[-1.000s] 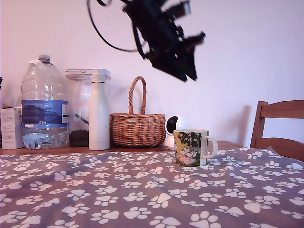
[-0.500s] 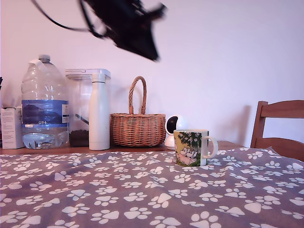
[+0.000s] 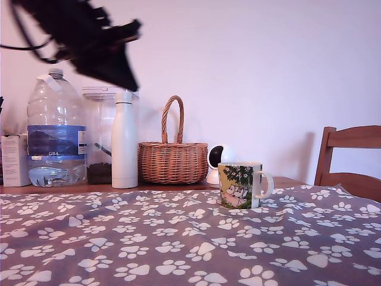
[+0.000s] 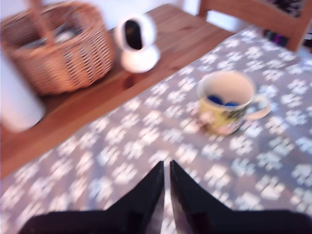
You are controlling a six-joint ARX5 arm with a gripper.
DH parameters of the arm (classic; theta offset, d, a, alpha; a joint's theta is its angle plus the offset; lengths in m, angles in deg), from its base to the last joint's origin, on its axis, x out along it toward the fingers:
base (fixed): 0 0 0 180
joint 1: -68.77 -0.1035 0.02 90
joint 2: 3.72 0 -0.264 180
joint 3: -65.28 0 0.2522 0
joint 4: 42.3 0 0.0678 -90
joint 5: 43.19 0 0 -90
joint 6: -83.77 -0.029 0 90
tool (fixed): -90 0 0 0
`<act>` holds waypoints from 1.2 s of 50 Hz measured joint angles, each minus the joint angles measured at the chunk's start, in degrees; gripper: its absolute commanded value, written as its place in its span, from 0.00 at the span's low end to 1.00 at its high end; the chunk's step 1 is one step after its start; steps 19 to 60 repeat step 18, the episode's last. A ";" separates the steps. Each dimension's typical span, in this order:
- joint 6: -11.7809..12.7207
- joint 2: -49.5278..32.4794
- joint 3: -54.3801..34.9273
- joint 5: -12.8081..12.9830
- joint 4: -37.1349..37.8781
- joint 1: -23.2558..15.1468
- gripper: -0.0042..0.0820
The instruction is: Pick up the coffee capsules from the table one by one and drop them inside the nearest coffee cup
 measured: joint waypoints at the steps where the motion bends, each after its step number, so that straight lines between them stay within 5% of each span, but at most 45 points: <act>1: 0.33 -0.68 -0.59 0.39 0.09 -0.15 0.07; 17: 3.61 -9.55 -11.04 3.19 0.81 -2.14 0.07; 60: 3.61 -9.84 -11.56 3.50 0.70 -2.16 0.07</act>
